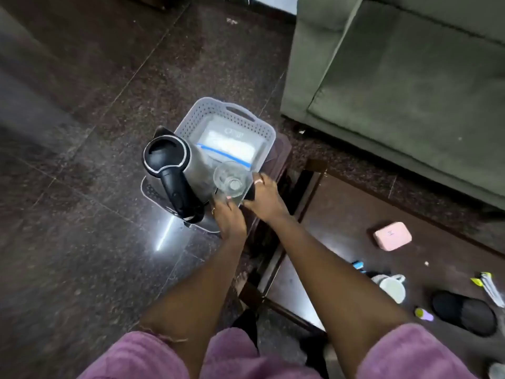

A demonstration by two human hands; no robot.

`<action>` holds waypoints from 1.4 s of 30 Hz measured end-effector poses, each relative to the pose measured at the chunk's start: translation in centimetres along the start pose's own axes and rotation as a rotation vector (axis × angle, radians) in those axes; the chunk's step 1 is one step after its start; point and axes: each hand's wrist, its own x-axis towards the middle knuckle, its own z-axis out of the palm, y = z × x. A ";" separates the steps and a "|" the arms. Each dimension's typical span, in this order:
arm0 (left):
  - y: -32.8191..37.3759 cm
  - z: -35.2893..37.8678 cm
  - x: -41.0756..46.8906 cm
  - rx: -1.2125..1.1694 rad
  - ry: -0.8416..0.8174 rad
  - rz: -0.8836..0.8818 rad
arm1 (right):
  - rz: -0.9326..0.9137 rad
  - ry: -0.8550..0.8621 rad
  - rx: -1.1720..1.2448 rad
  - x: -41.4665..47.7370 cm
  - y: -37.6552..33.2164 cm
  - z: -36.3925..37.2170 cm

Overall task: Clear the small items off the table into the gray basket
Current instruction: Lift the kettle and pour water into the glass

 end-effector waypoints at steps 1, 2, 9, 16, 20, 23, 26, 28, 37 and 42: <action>-0.2 -0.1 0.8 -0.005 -0.030 -0.041 | -0.009 -0.015 -0.008 1.1 -0.7 0.5; -0.4 0.0 1.5 -0.012 -0.059 -0.072 | -0.008 -0.021 -0.022 2.0 -1.4 0.9; -1.5 -0.1 4.1 -0.255 -0.253 -0.125 | 0.025 -0.039 -0.088 6.3 -3.0 3.7; -0.3 -0.2 2.1 -0.218 -0.092 -0.003 | -0.077 0.130 0.008 3.8 -2.6 2.7; 0.6 0.2 -1.7 -0.252 -0.009 0.187 | -0.161 0.246 0.087 0.5 -0.9 0.3; 0.8 1.5 -4.7 -0.236 -0.091 0.277 | -0.180 0.393 0.067 -1.8 1.8 -1.5; 1.0 3.7 -7.1 -0.206 -0.185 0.325 | -0.065 0.459 0.103 -4.0 5.0 -2.7; 0.7 5.8 -8.7 -0.164 -0.291 0.309 | 0.055 0.480 0.137 -5.3 8.0 -3.4; -2.1 13.7 -13.9 0.032 -0.739 0.205 | 0.417 0.407 0.089 -8.4 20.6 -3.5; -3.9 16.3 -14.6 0.110 -0.752 0.129 | 0.448 0.325 0.059 -8.1 23.8 -2.9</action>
